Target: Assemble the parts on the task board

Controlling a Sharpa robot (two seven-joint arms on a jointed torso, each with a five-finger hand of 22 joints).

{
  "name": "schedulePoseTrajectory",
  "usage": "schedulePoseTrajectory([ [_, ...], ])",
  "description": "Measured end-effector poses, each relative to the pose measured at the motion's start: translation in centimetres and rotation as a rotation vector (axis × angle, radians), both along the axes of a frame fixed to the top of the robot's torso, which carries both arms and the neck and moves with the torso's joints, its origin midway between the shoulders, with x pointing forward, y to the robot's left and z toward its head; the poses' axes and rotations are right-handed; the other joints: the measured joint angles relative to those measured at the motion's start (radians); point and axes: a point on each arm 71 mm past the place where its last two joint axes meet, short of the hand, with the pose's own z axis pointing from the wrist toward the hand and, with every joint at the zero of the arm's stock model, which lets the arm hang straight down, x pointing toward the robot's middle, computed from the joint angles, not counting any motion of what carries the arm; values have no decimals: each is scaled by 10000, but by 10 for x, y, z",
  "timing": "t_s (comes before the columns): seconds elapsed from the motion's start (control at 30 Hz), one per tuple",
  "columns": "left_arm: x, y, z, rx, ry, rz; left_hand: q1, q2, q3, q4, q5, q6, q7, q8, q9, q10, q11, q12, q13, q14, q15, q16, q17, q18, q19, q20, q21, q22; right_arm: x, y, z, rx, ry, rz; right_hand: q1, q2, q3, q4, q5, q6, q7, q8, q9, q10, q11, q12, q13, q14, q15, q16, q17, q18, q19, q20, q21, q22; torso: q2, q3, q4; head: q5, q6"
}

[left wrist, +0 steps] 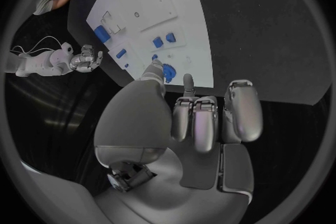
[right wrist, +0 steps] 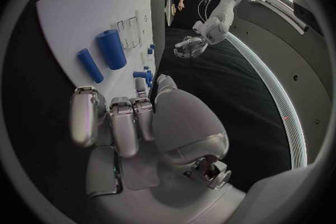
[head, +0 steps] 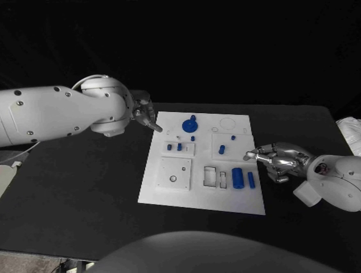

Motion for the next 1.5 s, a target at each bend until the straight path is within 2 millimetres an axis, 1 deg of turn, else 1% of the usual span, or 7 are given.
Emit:
schedulePoseTrajectory([
  [0.1,6,-5,21,-313,-364,-503,1188,77,65,-165,-31,-365,257,-265,-665,-4723,386,-4798,-2206,-395,433,-1402,-1,14,-799,239,-698,0,0,1,0,15,-21,-1,0,0,0,0,0,0,0,0,0,0,0,6,-2,0,1,0,0,0,0,0,0,0,0,0,2,-18,0],
  [0.17,8,-11,27,-586,-608,-992,1906,57,87,-148,-31,-461,376,-618,-1494,-5949,607,-6849,-3683,-1394,683,-2762,-1,43,-1103,368,-835,0,0,2,0,30,-34,14,0,1,0,0,0,0,0,0,0,0,0,-13,-2,0,2,0,0,0,0,0,0,-1,0,0,0,-20,0],
  [0.3,12,-35,29,-1010,-1378,-2375,2658,4,558,2,-938,-674,238,-1486,-3152,-6848,651,-8997,-5625,-1880,573,-3982,-580,168,-900,470,-462,-1,0,3,1,71,-69,43,0,2,0,0,0,0,0,0,0,0,0,-28,-1,1,3,0,-1,0,0,0,0,-1,47,-11,-10,-53,0],
  [0.4,10,-57,13,-868,-2011,-3631,2226,-428,1354,20,-1021,-591,22,-1967,-4394,-7261,569,-10014,-6841,-1624,359,-4403,-1282,167,-675,385,-343,-1,0,2,0,88,-72,23,13,15,0,0,0,0,0,0,0,0,0,-28,-1,2,5,0,-1,0,0,0,0,-1,91,-29,1,-104,0],
  [0.67,1,-95,-50,-11,-2782,-5943,2622,-853,2271,-44,592,767,-194,-2178,-6481,-6177,322,-10945,-9058,-710,156,-4025,-1844,168,37,168,304,-1,-2,-4,0,166,-175,-62,13,15,27,28,39,0,0,0,0,0,0,-27,-1,-24,-20,0,-1,0,0,0,0,-2,163,-59,59,-254,0],
  [1.27,6,-121,-59,63,-4898,-7184,2651,-1128,3576,-3,1433,1911,-151,-2178,-7752,-4198,270,-11591,-10621,-214,-54,-3361,-1792,8,286,26,1101,-2,-5,-6,4,423,-605,-32,13,15,27,28,38,0,0,0,1,0,0,-9,-1,-25,-16,0,6,0,0,0,0,-4,251,-79,105,-273,0],
  [1.5,11,-122,-56,-37,-5183,-6938,2346,-1145,3587,-14,1186,1911,-151,-2178,-7922,-4021,342,-11591,-10606,-214,-54,-3361,-1931,6,285,26,1100,-2,-5,-7,4,409,-635,-45,13,15,55,-1,38,0,0,0,-5,-1,0,-17,-2,-38,2,0,5,0,0,0,0,-5,247,-82,86,-268,0],
])
